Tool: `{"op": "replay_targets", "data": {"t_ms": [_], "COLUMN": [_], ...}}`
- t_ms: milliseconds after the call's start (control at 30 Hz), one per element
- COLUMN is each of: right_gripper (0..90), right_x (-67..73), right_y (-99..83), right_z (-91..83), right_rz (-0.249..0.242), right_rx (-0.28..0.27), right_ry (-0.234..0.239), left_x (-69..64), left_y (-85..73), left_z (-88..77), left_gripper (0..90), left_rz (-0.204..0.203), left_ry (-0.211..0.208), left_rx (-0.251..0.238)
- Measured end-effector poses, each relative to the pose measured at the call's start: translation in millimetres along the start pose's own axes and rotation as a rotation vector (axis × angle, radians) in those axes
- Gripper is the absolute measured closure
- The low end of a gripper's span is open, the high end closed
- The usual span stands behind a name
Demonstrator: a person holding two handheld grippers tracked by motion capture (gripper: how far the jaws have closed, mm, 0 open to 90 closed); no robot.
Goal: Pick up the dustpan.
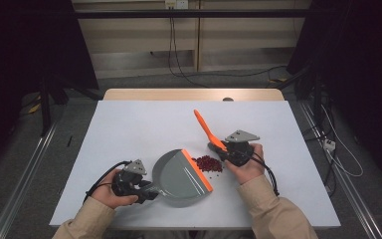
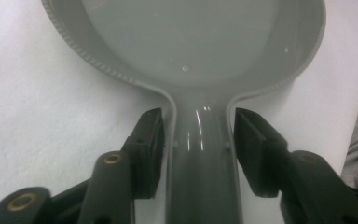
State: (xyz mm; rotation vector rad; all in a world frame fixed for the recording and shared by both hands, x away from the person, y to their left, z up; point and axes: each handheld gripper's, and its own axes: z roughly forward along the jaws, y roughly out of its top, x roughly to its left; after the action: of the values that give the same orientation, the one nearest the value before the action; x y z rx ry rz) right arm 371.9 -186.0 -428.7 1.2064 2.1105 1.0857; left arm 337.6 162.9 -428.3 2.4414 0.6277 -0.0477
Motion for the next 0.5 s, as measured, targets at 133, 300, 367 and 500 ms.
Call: {"op": "replay_targets", "data": {"t_ms": [133,300,367,500], "right_gripper": [70.6,70.7,70.7,70.7], "right_x": [1.8,2.2,2.9,5.1], "right_y": [-0.2,-0.5,-0.7,-0.8], "right_z": [0.0,-0.1,-0.1,0.5], "right_rz": [-0.002,0.003,0.002,0.004], "right_rx": [-0.001,-0.003,-0.004,-0.007], "right_ry": [-0.004,-0.007,-0.010,-0.011], "left_x": [-2.1,-1.5,-1.1,-0.4], "left_y": [-2.5,-3.1,-2.2,-0.4], "left_z": [-4.8,-9.7,-9.4,-10.1], "left_gripper": [54.7,61.6,61.9,62.1], "left_rz": [-0.001,-0.003,-0.003,-0.001], "left_ry": [-0.003,0.008,0.006,0.006], "left_rx": [0.003,0.008,0.016,0.012]}}
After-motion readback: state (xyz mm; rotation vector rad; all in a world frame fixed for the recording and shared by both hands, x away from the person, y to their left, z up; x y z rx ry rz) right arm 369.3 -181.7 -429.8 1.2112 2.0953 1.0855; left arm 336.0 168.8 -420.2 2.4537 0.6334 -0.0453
